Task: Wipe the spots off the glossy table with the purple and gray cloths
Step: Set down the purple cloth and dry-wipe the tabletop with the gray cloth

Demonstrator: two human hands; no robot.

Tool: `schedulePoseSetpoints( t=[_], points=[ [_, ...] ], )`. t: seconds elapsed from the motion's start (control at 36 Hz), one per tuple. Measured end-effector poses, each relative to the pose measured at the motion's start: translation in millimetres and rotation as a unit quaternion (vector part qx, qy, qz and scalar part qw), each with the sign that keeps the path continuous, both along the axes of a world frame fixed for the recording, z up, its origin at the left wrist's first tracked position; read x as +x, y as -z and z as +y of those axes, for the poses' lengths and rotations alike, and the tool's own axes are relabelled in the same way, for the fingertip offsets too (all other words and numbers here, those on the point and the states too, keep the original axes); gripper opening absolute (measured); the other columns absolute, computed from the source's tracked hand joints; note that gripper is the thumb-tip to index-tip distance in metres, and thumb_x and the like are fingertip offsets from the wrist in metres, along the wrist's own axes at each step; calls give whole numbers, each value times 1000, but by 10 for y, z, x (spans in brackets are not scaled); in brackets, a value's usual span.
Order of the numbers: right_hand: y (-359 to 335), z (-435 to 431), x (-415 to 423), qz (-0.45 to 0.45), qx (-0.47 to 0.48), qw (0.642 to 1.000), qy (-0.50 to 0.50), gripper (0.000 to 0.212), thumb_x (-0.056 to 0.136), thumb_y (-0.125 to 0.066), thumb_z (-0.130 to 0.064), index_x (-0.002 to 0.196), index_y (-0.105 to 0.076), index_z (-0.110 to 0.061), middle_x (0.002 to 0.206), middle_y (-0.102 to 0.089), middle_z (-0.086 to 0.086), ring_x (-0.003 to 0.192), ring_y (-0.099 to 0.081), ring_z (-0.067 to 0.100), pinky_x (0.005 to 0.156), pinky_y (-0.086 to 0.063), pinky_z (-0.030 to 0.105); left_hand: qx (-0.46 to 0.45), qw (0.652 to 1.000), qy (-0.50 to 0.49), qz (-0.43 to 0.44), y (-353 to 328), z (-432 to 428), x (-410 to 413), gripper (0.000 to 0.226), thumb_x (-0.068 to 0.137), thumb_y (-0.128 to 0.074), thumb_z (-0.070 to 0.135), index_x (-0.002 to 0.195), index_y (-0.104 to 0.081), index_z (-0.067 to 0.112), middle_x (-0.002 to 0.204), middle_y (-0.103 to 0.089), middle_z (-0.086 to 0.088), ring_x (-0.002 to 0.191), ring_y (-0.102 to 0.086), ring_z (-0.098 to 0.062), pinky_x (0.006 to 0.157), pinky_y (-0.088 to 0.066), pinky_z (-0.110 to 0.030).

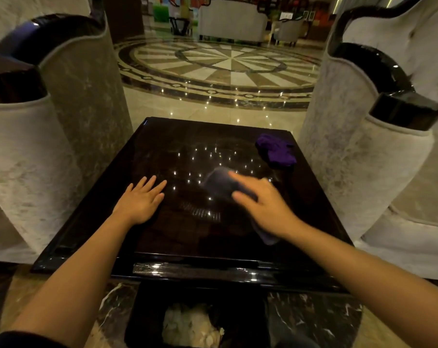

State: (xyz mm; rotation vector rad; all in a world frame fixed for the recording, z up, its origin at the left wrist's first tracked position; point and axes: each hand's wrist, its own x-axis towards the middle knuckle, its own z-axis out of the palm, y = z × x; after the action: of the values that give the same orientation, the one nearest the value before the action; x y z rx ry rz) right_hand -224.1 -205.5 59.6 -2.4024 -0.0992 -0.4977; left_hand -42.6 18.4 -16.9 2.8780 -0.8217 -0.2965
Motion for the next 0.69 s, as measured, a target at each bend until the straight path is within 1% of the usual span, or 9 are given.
schedulePoseSetpoints(
  t=[0.03, 0.08, 0.11, 0.22, 0.31, 0.42, 0.44, 0.56, 0.69],
  points=[
    [-27, -117, 66, -9, 4, 999, 46, 43, 84, -59, -13, 126, -48, -12, 125, -59, 15, 113, -53, 30, 97, -33, 31, 1, 1000, 0, 1, -1, 1, 2, 50, 97, -15, 41, 144, -6, 30, 157, 0, -2, 144, 4, -22, 116, -2, -44],
    [-50, -365, 193, -17, -19, 990, 137, 44, 86, -56, -18, 129, -46, -17, 126, -58, 13, 110, -51, 31, 93, -33, 33, 4, 1000, -1, 2, -2, -3, 1, 50, 97, -15, 41, 144, -5, 31, 157, 0, -2, 144, 4, -21, 116, -1, -44],
    [-48, -495, 258, -12, -42, 983, 177, 44, 87, -53, -20, 130, -43, -19, 129, -56, 13, 112, -50, 32, 94, -32, 34, 6, 1000, 0, 2, -3, -6, -1, 50, 97, -15, 41, 144, -5, 31, 157, 0, -2, 144, 4, -21, 116, -1, -44],
    [20, -930, 470, 60, -121, 942, 307, 48, 89, -36, -25, 137, -30, -18, 140, -42, 17, 120, -40, 38, 98, -32, 44, 8, 1000, -1, 5, -21, 2, -20, 50, 97, -15, 41, 144, -5, 30, 157, 1, -2, 144, 5, -21, 116, -1, -44],
    [151, -1097, 528, 121, -131, 911, 371, 50, 92, -34, -30, 139, -23, -19, 144, -31, 17, 121, -32, 42, 99, -31, 48, 7, 1000, 1, 4, -43, 1, -34, 49, 97, -15, 40, 144, -5, 30, 157, 1, -2, 144, 4, -21, 116, -1, -43],
    [442, -1198, 517, 268, -132, 882, 365, 55, 93, -26, -46, 142, -11, -24, 153, -12, 13, 133, -15, 41, 109, -17, 51, -1, 1000, 4, 3, -51, 3, -39, 49, 97, -15, 40, 144, -7, 30, 157, -1, -2, 144, 3, -21, 116, -2, -43],
    [494, -1209, 515, 285, -125, 879, 361, 57, 93, -24, -49, 142, -9, -25, 154, -10, 12, 135, -13, 40, 110, -14, 50, 0, 1000, 5, 2, -45, 4, -35, 49, 97, -15, 40, 144, -7, 30, 157, -1, -2, 144, 3, -21, 116, -2, -43],
    [507, -1219, 538, 304, -131, 878, 346, 62, 91, -22, -52, 143, -4, -22, 154, -7, 15, 139, -6, 37, 112, -7, 52, 7, 1000, 5, 4, -32, -6, -41, 50, 97, -15, 41, 144, -5, 30, 157, 0, -2, 144, 4, -21, 116, -2, -43],
    [416, -1189, 553, 351, -148, 862, 335, 68, 90, -18, -57, 143, 3, -19, 154, 3, 17, 140, 4, 36, 112, 1, 55, 16, 1000, 7, -3, -23, -8, -35, 50, 97, -14, 41, 144, -3, 30, 157, 1, -2, 144, 5, -22, 116, -2, -43]
  ],
)
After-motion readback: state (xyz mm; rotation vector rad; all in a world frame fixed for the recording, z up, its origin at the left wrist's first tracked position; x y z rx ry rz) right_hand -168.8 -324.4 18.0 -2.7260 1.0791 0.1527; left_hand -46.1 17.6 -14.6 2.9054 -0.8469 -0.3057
